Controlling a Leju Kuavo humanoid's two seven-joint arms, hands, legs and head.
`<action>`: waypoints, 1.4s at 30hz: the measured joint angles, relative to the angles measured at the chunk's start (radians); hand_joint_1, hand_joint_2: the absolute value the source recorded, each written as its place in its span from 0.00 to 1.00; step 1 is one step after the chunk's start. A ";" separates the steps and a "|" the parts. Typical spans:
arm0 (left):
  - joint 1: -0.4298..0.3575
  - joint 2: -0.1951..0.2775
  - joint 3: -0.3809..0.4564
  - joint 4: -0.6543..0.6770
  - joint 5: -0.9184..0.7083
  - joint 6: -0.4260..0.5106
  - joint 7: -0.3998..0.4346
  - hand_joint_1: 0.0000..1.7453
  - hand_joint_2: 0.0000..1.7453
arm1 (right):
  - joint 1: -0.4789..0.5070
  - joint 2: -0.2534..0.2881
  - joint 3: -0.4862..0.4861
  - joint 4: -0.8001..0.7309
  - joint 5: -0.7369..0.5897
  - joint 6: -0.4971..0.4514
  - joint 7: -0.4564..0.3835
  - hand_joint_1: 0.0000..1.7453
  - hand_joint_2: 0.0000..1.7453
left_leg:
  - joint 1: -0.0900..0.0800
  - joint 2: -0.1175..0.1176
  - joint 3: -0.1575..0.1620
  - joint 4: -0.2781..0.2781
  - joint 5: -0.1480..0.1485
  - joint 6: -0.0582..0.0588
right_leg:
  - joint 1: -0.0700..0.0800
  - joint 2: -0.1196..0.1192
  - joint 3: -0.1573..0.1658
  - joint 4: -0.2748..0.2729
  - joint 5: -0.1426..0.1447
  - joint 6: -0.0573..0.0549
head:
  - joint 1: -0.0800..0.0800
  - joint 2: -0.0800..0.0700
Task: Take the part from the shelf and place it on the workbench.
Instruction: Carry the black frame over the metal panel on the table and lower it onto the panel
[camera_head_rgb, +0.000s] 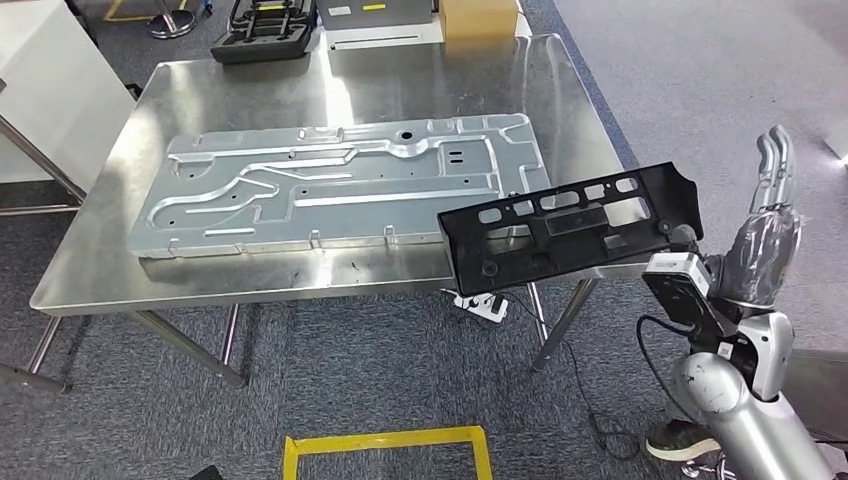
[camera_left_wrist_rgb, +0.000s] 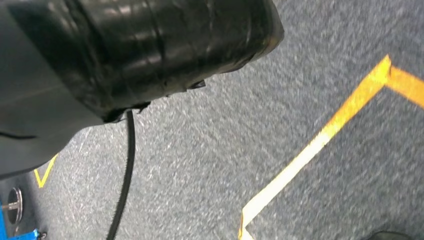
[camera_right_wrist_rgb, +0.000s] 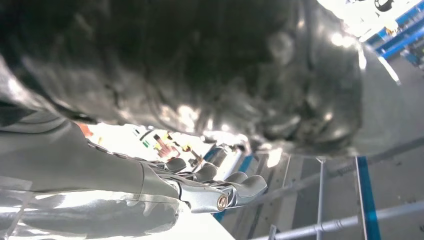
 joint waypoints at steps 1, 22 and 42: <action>-0.001 0.000 0.000 0.000 0.000 -0.001 0.000 0.00 0.00 | 0.007 0.002 -0.001 -0.003 -0.002 -0.001 0.000 0.00 0.00 | -0.009 0.000 0.050 -0.062 0.021 0.014 | 0.004 0.000 -0.007 0.001 0.007 -0.001 | 0.000 0.000; -0.005 -0.002 -0.001 -0.002 0.000 -0.002 -0.002 0.00 0.00 | 0.044 0.029 -0.041 -0.024 -0.027 -0.004 -0.008 0.00 0.00 | -0.007 0.009 0.002 -0.219 0.170 0.007 | -0.027 -0.003 0.104 0.001 -0.091 0.042 | 0.007 0.000; -0.016 -0.005 -0.028 -0.009 0.017 -0.098 0.014 0.00 0.00 | 0.132 0.262 -0.012 0.890 -0.771 0.628 -0.085 0.00 0.00 | -0.019 0.006 0.134 -0.297 0.097 0.065 | -0.011 -0.011 -0.087 0.125 -0.101 0.047 | 0.007 0.000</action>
